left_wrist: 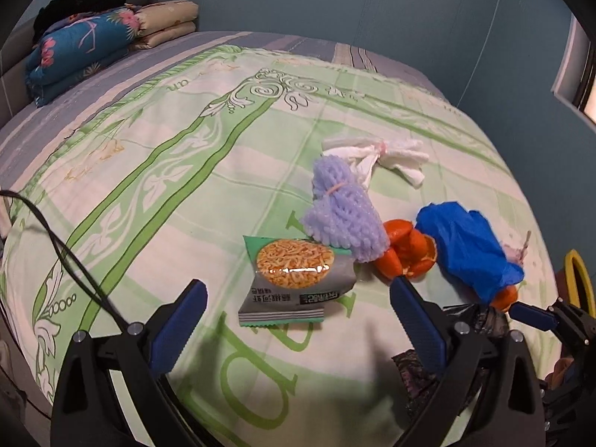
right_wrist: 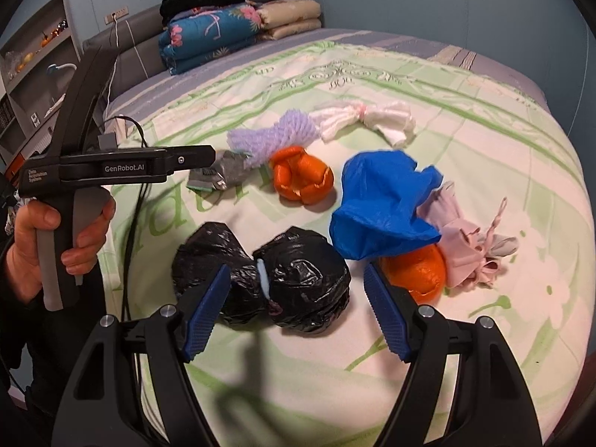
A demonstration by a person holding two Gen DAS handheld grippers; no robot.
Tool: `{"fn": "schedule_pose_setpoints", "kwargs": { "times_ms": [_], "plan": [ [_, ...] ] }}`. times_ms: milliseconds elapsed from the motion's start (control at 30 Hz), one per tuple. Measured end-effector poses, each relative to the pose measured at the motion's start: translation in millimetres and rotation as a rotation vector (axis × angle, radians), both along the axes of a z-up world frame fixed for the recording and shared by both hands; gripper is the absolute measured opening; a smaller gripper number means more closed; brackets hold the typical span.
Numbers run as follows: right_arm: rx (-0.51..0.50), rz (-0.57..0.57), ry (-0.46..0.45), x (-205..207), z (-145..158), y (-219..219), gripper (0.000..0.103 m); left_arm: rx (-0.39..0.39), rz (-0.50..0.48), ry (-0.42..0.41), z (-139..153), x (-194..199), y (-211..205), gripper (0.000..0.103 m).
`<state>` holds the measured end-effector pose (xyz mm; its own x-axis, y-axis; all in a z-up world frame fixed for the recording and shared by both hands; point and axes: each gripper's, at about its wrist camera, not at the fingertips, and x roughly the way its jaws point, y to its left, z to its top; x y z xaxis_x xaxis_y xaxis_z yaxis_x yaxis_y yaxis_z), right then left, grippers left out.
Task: Collect trash
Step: 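Grasp the green noodle packet with the left tool while the right tool grasps the black bags, then carry the noodle packet and black bags over the yellow-rimmed bin with both tools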
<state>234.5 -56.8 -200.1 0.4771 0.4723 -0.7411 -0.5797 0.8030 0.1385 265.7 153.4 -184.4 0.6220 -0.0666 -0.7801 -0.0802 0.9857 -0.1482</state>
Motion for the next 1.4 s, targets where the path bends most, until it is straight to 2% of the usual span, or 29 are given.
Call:
{"fn": "schedule_pose_setpoints", "kwargs": {
  "times_ms": [100, 333, 500, 600, 800, 1033, 1400],
  "plan": [
    [0.001, 0.006, 0.025, 4.7, -7.5, 1.8, 0.069, 0.009, 0.005, 0.035, -6.6, 8.3, -0.1, 0.094],
    [0.001, 0.027, 0.049, 10.1, -16.8, 10.2, 0.060, 0.013, 0.008, 0.109, -23.7, 18.8, 1.3, 0.066],
    [0.011, 0.027, 0.070, 12.9, -19.9, 10.1, 0.058, 0.042, 0.018, 0.133, -29.3, 20.3, 0.5, 0.057],
    [0.020, 0.021, 0.078, 13.9, -20.5, 8.7, 0.055, 0.054, 0.020, 0.140, -30.2, 20.5, 0.6, 0.048],
    [-0.002, 0.012, 0.058, 11.4, -17.8, 9.3, 0.043, 0.062, 0.013, 0.132, -28.7, 18.5, 0.4, 0.046],
    [-0.018, 0.003, 0.036, 8.0, -11.2, 6.1, 0.029, 0.023, 0.026, 0.100, -21.0, 11.4, 7.8, 0.044],
    [-0.030, -0.026, -0.015, -1.2, 10.6, -10.6, 0.025, -0.035, 0.046, 0.008, -0.5, -7.8, 13.0, 0.044]
  ]
}}
